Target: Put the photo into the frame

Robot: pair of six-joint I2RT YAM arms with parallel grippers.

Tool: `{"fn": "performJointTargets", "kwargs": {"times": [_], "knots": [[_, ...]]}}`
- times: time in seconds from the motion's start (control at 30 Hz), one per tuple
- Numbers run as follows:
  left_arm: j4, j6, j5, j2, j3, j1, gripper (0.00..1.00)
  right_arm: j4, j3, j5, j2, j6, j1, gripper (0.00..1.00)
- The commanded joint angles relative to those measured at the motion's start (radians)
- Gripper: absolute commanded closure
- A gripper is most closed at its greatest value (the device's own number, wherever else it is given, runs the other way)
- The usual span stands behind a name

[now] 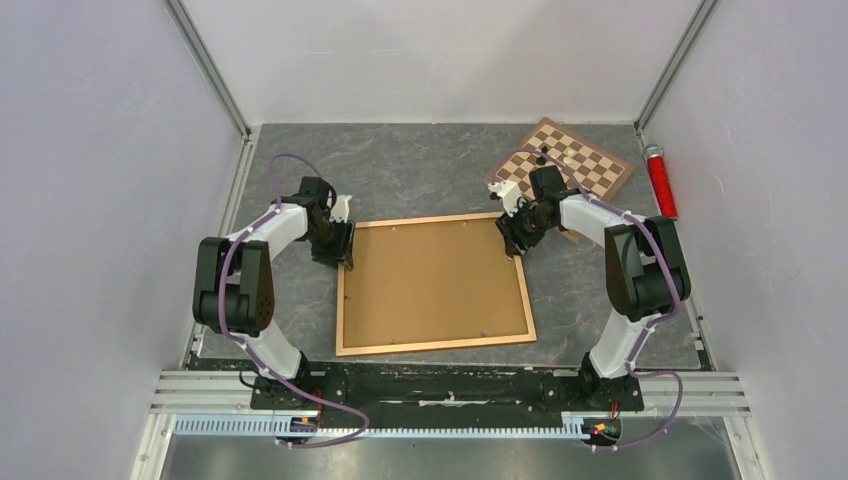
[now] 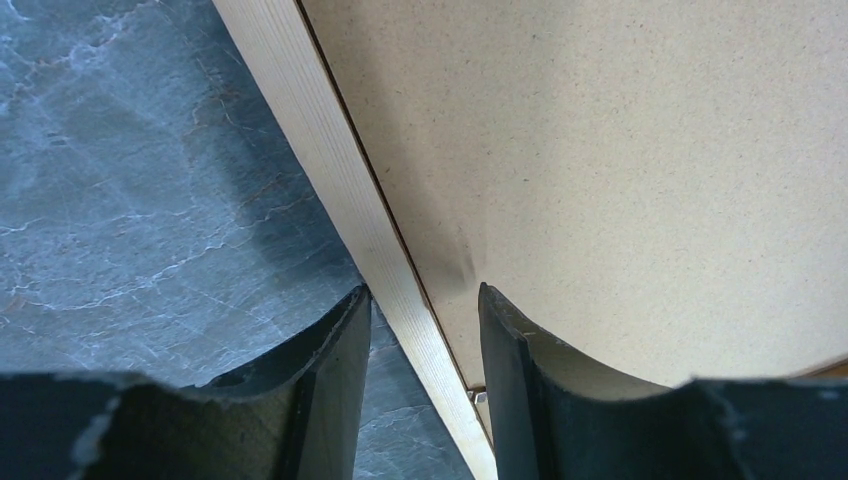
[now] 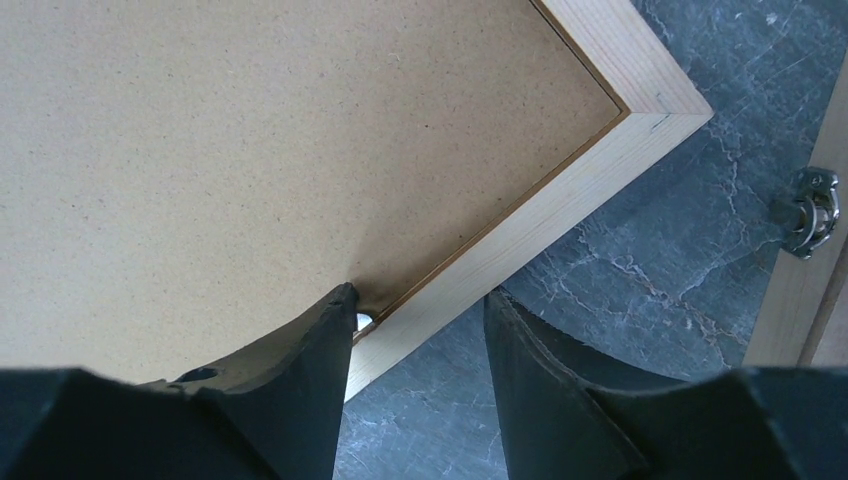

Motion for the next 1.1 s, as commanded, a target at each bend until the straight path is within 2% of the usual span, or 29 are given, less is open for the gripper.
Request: {"fn": "performJointTargets", "kwargs": {"times": [0.0, 0.13, 0.27, 0.43, 0.6, 0.87, 1.07], "knots": [[0.015, 0.02, -0.037, 0.019, 0.023, -0.004, 0.5, -0.035, 0.037, -0.042, 0.021, 0.045, -0.004, 0.47], [0.012, 0.014, -0.069, 0.047, 0.049, -0.004, 0.52, -0.024, 0.039, -0.042, 0.011, 0.071, -0.007, 0.47], [0.012, 0.007, -0.065, 0.054, 0.059, -0.005, 0.59, -0.025, 0.039, -0.035, -0.001, 0.075, -0.009, 0.47], [0.012, 0.006, -0.051, 0.043, 0.055, -0.004, 0.76, -0.021, 0.028, -0.031, -0.007, 0.081, -0.016, 0.47], [0.018, -0.003, -0.045, 0.042, 0.055, -0.003, 0.97, -0.007, -0.001, -0.039, -0.027, 0.102, -0.019, 0.41], [0.037, -0.028, -0.057, 0.047, 0.05, -0.003, 0.98, -0.003, -0.064, -0.009, -0.063, 0.075, -0.024, 0.4], [0.037, -0.03, -0.054, 0.046, 0.05, -0.004, 0.98, -0.015, -0.024, -0.023, -0.052, 0.086, -0.047, 0.4]]}}
